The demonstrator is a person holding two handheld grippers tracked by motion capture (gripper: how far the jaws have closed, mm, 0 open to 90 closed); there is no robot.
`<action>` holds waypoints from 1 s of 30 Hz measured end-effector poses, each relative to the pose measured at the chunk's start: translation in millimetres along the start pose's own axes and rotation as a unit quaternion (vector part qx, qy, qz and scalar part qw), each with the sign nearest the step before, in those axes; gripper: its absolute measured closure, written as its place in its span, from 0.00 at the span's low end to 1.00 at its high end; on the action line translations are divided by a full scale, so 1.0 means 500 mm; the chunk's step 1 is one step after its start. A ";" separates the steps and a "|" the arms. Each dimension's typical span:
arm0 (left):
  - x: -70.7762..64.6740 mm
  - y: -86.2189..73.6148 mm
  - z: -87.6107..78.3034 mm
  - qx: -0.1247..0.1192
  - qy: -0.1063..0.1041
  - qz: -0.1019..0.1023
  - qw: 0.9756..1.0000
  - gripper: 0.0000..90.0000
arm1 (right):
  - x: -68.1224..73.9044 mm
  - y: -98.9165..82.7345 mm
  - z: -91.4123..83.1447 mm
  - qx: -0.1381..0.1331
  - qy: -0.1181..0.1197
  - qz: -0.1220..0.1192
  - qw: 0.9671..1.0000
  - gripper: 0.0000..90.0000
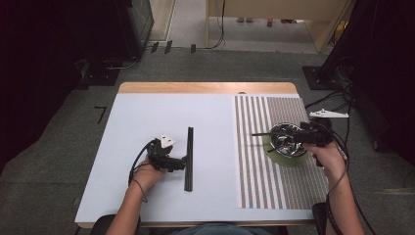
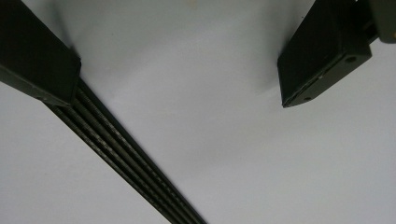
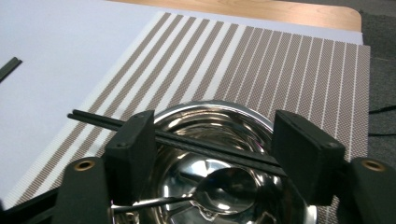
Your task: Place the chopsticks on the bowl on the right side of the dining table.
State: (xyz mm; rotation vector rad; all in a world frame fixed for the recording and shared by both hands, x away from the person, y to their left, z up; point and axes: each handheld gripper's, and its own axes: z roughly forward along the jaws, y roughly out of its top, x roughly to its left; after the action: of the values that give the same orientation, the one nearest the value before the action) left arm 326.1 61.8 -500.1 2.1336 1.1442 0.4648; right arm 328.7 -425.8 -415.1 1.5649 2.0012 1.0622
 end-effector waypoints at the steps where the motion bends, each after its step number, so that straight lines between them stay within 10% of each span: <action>1: 0.000 0.000 0.000 -0.001 0.000 -0.001 1.000 0.00 | 0.003 0.002 0.000 0.000 0.002 -0.001 1.000 0.33; 30: -0.001 -0.002 0.000 -0.004 0.001 -0.003 1.000 0.00 | 0.108 0.038 0.038 0.012 0.031 -0.050 0.998 0.27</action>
State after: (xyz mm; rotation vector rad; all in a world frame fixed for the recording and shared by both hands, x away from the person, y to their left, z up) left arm 325.4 61.7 -500.7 2.1231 1.1465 0.4686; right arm 338.1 -367.2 -405.0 1.4431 2.1173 1.0627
